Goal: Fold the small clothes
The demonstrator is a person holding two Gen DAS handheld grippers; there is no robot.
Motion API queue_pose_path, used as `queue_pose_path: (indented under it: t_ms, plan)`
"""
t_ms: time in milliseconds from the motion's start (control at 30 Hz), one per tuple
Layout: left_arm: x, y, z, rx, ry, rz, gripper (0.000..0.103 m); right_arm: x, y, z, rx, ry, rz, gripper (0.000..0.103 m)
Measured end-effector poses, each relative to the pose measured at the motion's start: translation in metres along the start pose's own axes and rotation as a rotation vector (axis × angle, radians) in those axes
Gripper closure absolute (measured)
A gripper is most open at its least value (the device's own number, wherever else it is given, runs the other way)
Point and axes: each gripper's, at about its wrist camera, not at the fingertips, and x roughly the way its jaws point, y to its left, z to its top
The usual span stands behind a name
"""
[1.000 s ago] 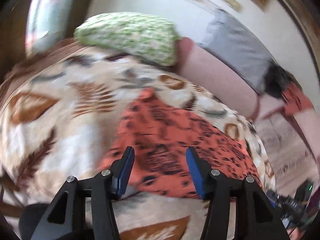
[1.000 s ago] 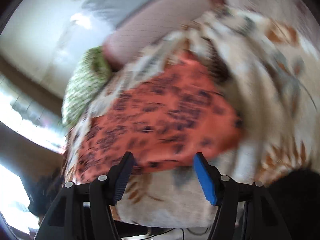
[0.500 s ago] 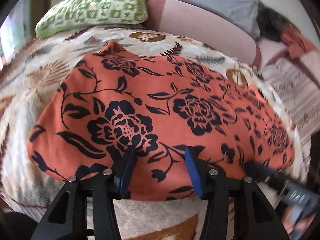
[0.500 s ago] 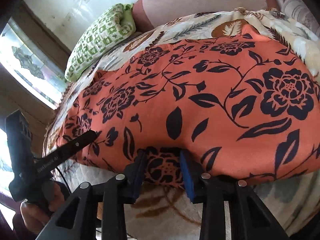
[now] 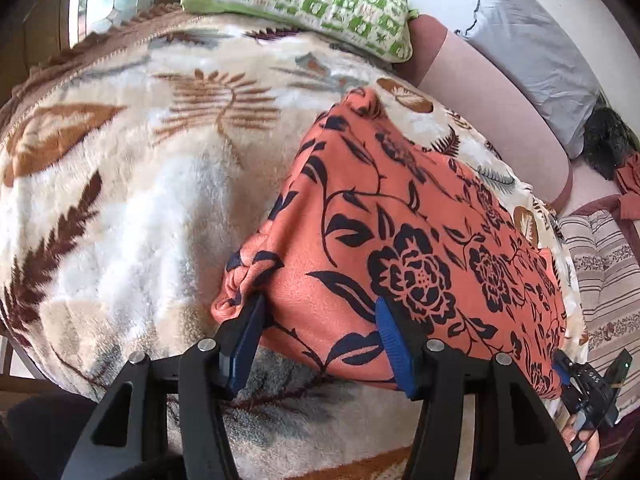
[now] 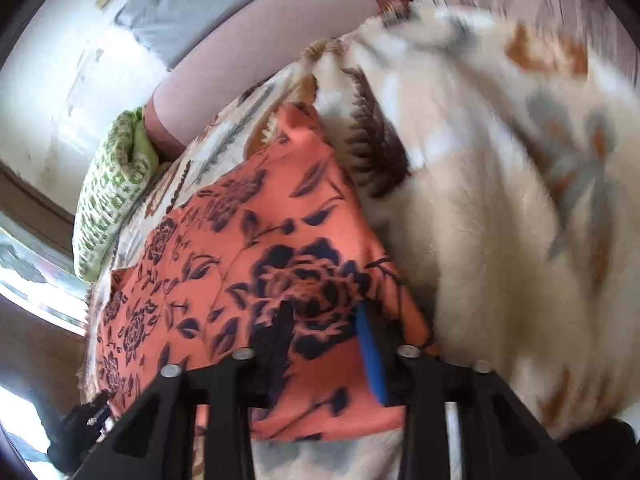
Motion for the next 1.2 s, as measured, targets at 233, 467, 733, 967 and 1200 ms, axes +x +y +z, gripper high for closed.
queue_pose_path:
  t_ms: [233,467,733,967,1200]
  plan:
    - [-0.045,0.023,0.000,-0.123,-0.030,-0.037,0.045,-0.020,0.035,0.002,-0.042,-0.010,0.036,0.069]
    - [-0.063,0.034,-0.014,-0.207,0.011,-0.074,0.045,-0.008,0.108,-0.035,-0.227,0.000,0.232,0.069]
    - [-0.021,0.038,-0.022,-0.306,0.067,-0.141,0.045,0.029,0.111,-0.089,-0.417,-0.009,0.302,0.069]
    - [-0.001,0.025,-0.012,-0.319,0.009,-0.223,0.046,0.036,0.110,-0.083,-0.403,0.011,0.328,0.069]
    - [-0.005,0.016,-0.013,-0.225,-0.089,-0.229,0.071,0.035,0.112,-0.088,-0.438,-0.026,0.319,0.069]
